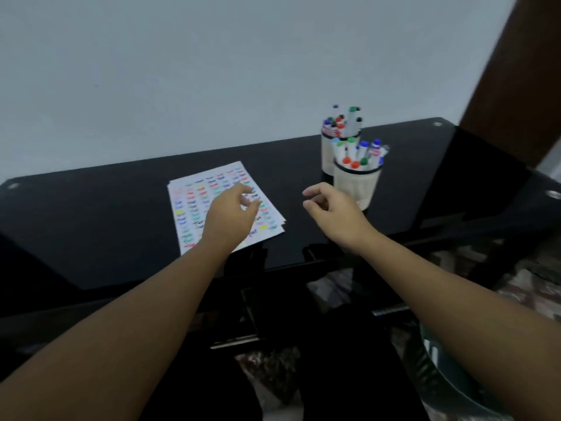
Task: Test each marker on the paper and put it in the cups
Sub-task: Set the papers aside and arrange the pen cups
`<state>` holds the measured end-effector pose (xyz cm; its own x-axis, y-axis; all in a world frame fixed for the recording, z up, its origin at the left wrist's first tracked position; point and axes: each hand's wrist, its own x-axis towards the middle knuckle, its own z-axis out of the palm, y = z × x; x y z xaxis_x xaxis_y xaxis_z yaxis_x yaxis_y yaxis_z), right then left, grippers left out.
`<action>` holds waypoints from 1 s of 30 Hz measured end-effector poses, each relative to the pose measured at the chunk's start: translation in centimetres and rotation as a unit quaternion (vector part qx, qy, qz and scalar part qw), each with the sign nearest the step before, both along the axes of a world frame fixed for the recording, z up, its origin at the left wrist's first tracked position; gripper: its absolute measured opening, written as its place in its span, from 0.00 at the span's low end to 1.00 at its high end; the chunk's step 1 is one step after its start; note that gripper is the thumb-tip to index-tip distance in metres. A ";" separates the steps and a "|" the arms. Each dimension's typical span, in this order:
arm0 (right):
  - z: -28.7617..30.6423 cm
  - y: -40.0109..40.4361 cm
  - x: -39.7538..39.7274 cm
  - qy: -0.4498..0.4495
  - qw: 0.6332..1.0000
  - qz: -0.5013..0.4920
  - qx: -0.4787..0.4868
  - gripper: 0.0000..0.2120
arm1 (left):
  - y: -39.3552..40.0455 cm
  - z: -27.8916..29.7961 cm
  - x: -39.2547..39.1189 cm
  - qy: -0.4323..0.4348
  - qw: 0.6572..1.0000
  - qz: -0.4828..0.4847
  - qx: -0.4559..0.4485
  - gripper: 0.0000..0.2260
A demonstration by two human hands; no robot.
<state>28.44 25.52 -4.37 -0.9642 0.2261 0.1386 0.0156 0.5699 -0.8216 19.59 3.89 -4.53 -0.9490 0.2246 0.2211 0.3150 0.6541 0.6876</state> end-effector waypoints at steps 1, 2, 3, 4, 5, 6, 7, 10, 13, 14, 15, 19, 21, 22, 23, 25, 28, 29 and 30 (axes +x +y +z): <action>0.0 -1.2 -1.5 -0.014 1.000 0.013 0.000 0.10 | -1.8 0.0 -0.8 -0.010 0.999 0.036 -0.008 0.17; 0.0 -2.2 -2.9 -0.032 0.999 0.024 0.000 0.12 | -3.5 -0.1 -1.6 -0.022 0.997 0.070 -0.029 0.20; 0.0 -3.2 -4.2 -0.050 0.998 0.036 0.001 0.14 | -5.1 -0.3 -2.4 -0.034 0.992 0.101 -0.062 0.23; -0.1 -3.9 -5.5 -0.070 0.996 0.047 0.006 0.16 | -6.4 -0.4 -3.0 -0.048 0.986 0.128 -0.099 0.26; -0.4 -4.5 -6.8 -0.091 0.994 0.058 0.018 0.18 | -7.6 -0.5 -3.5 -0.068 0.978 0.153 -0.127 0.28; -0.7 -5.1 -7.9 -0.115 0.990 0.070 0.039 0.21 | -8.7 -0.6 -3.9 -0.086 0.970 0.175 -0.143 0.29; -1.0 -5.6 -9.0 -0.135 0.986 0.079 0.063 0.24 | -9.5 -0.8 -4.3 -0.103 0.965 0.189 -0.149 0.30; -1.8 -6.4 -11.2 -0.163 0.975 0.071 0.137 0.28 | -11.1 -1.6 -5.3 -0.143 0.961 0.187 -0.144 0.30; -2.3 -7.1 -11.8 -0.160 0.965 0.056 0.198 0.31 | -11.8 -2.7 -6.0 -0.134 0.966 0.163 -0.146 0.26; -2.6 -7.2 -11.7 -0.157 0.963 0.053 0.214 0.32 | -11.8 -3.0 -6.1 -0.118 0.967 0.154 -0.163 0.25; -2.8 -7.4 -11.4 -0.152 0.961 0.051 0.227 0.32 | -11.8 -3.3 -6.3 -0.102 0.968 0.142 -0.178 0.24; -3.4 -8.1 -10.4 -0.134 0.961 0.037 0.238 0.31 | -11.7 -4.1 -7.6 -0.095 0.965 0.109 -0.220 0.33; -3.7 -8.3 -9.9 -0.124 0.962 0.031 0.241 0.31 | -11.9 -4.7 -8.7 -0.121 0.965 0.100 -0.209 0.34; -3.8 -8.4 -9.6 -0.120 0.963 0.028 0.239 0.31 | -12.0 -4.8 -9.1 -0.131 0.965 0.100 -0.202 0.34; -4.0 -8.4 -9.5 -0.117 0.964 0.024 0.236 0.31 | -12.0 -4.9 -9.2 -0.133 0.965 0.099 -0.201 0.34; -4.1 -8.4 -9.4 -0.116 0.966 0.019 0.229 0.31 | -11.8 -4.7 -9.3 -0.117 0.965 0.091 -0.214 0.34; -4.0 -8.2 -9.4 -0.118 0.968 0.018 0.220 0.32 | -11.6 -4.1 -8.9 -0.092 0.965 0.079 -0.232 0.32; -4.0 -8.2 -9.4 -0.117 0.970 0.017 0.211 0.32 | -11.5 -3.9 -8.9 -0.086 0.964 0.076 -0.239 0.32; -4.0 -8.1 -9.3 -0.115 0.973 0.018 0.200 0.31 | -11.4 -3.9 -8.9 -0.078 0.963 0.075 -0.247 0.32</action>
<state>19.13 17.39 -8.33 -0.9863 0.1645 -0.0111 0.1470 0.8473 -0.5104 10.72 -7.54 -8.44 -0.9920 0.1238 -0.0259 0.1096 0.9435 0.3129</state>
